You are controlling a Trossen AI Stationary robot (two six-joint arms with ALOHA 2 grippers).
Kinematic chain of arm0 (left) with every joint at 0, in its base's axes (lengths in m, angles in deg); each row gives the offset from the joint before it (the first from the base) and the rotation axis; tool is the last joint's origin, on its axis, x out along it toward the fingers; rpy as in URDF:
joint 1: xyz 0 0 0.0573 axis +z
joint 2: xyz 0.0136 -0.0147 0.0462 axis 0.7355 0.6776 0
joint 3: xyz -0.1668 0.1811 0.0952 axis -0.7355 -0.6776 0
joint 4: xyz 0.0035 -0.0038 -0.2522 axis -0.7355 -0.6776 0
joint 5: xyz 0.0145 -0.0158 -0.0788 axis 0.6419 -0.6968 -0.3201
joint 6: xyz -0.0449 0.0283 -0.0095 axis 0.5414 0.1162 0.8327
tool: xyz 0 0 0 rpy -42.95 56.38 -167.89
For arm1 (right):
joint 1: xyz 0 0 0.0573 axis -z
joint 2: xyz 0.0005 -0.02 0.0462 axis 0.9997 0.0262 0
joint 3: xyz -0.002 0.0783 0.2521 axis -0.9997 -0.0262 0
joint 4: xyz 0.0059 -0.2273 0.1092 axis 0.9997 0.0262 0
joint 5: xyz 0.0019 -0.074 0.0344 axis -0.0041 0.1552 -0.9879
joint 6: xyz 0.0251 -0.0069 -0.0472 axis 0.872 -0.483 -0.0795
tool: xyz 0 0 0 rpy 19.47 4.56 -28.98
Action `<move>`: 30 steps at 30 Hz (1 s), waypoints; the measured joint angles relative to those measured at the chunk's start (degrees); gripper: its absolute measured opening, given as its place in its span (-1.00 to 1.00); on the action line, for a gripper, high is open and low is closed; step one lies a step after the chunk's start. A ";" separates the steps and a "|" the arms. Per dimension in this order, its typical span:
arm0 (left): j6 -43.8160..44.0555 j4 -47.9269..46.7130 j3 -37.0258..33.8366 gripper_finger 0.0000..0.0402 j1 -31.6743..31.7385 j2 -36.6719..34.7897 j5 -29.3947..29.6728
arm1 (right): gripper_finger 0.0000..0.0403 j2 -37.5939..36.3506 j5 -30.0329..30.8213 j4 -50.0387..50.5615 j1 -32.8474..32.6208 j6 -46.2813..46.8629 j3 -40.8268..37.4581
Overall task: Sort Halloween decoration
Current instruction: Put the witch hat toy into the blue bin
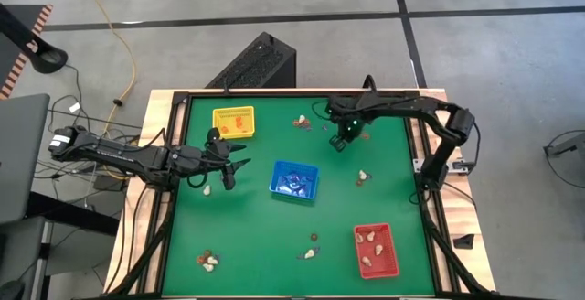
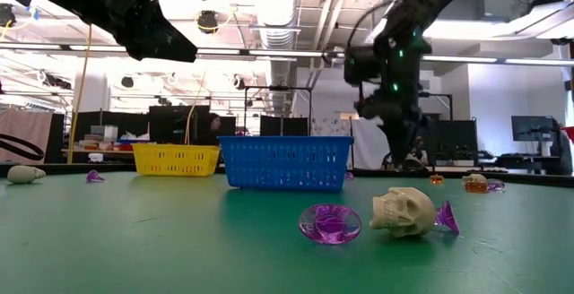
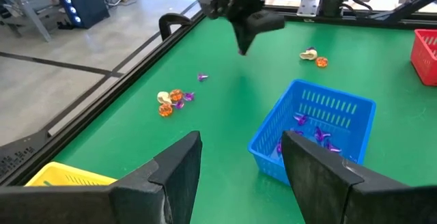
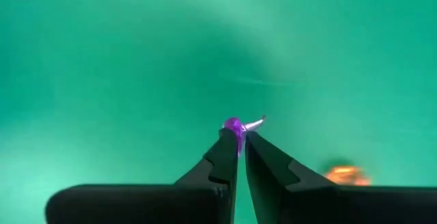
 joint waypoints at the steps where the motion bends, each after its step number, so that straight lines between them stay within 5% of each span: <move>1: 0.01 -0.02 0.00 -0.03 0.00 0.00 0.00 | -0.71 -0.82 -1.01 0.00 -1.39 0.43 0.26; 11: -0.19 0.01 0.00 -0.03 0.00 -0.02 0.00 | -0.71 -5.12 -2.08 -19.84 -21.93 6.44 0.52; 15: -0.15 0.05 0.00 -0.03 0.00 -0.02 0.00 | -0.71 -3.97 3.20 -28.55 -27.95 6.33 0.58; 30: 1.96 0.52 0.00 -0.03 0.00 -0.02 -0.01 | -0.69 -3.21 5.93 -33.76 -31.44 7.53 0.50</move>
